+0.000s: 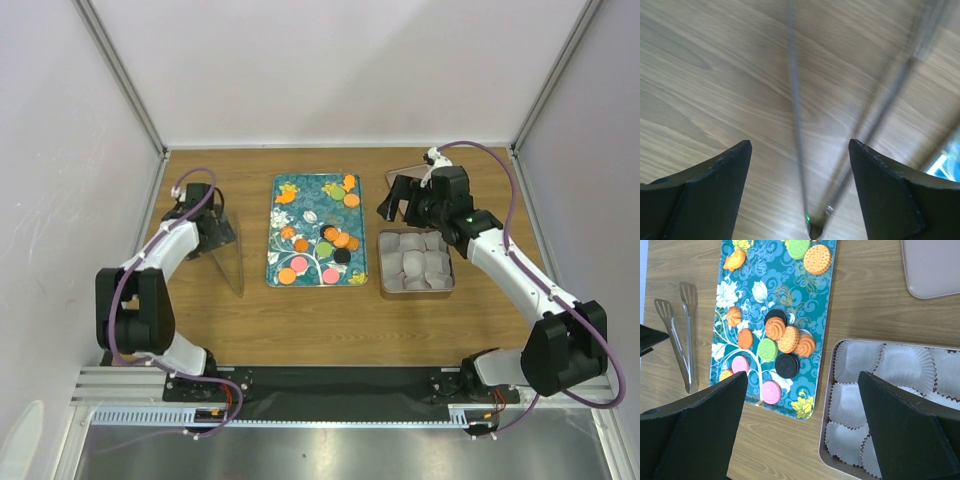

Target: Pack the cookies

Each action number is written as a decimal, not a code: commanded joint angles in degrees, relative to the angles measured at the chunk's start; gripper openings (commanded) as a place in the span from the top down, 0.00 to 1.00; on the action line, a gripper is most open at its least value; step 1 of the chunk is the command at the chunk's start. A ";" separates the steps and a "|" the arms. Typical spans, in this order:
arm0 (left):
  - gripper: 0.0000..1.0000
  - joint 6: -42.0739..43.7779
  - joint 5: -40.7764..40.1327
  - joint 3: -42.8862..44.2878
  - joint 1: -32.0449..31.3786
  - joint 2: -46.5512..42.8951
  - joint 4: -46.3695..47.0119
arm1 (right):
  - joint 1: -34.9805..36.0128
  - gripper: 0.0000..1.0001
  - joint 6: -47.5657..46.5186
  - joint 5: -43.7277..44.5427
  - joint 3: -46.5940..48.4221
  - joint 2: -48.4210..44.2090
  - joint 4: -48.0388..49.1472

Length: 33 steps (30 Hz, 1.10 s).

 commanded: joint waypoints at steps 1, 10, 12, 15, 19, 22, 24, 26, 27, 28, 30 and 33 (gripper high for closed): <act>0.16 1.52 2.31 1.34 4.26 2.92 3.14 | -0.15 0.00 -0.17 -1.61 -0.17 0.22 2.32; 0.35 2.13 3.82 6.88 5.84 13.30 4.46 | -0.15 0.00 -0.08 -2.49 -0.34 0.83 2.67; 0.41 2.05 3.38 7.41 5.93 14.79 4.90 | -0.15 0.00 -0.08 -2.66 -0.34 0.83 2.67; 0.47 2.22 3.81 7.59 7.07 15.76 6.04 | -0.15 0.00 -0.26 -2.67 -0.61 0.66 2.84; 0.56 2.66 4.17 8.03 7.95 17.69 6.39 | -0.15 0.00 -0.34 -2.67 -0.70 0.74 2.93; 0.66 2.75 4.25 7.94 8.22 18.40 6.74 | -0.15 0.00 -0.35 -2.76 -0.61 0.92 3.02; 0.82 2.84 5.13 7.94 8.22 18.40 7.10 | -0.15 0.00 -0.35 -3.10 -0.61 0.92 2.93; 0.97 2.92 5.92 8.73 8.13 17.53 6.66 | -0.15 0.00 -0.43 -3.28 -0.69 0.92 2.84; 1.00 3.01 6.62 8.91 8.22 16.65 6.83 | -0.15 0.00 -0.52 -3.72 -0.78 0.66 2.93; 1.00 2.92 7.24 9.17 8.22 15.69 7.01 | -0.15 0.00 -0.52 -3.98 -0.96 0.31 3.19; 1.00 2.40 9.43 9.87 8.13 12.00 6.83 | -0.32 0.00 -0.52 -6.17 -1.75 -0.22 4.51; 1.00 1.44 12.50 11.89 8.22 5.78 5.69 | -0.67 0.00 0.18 -11.69 -3.50 -1.71 8.02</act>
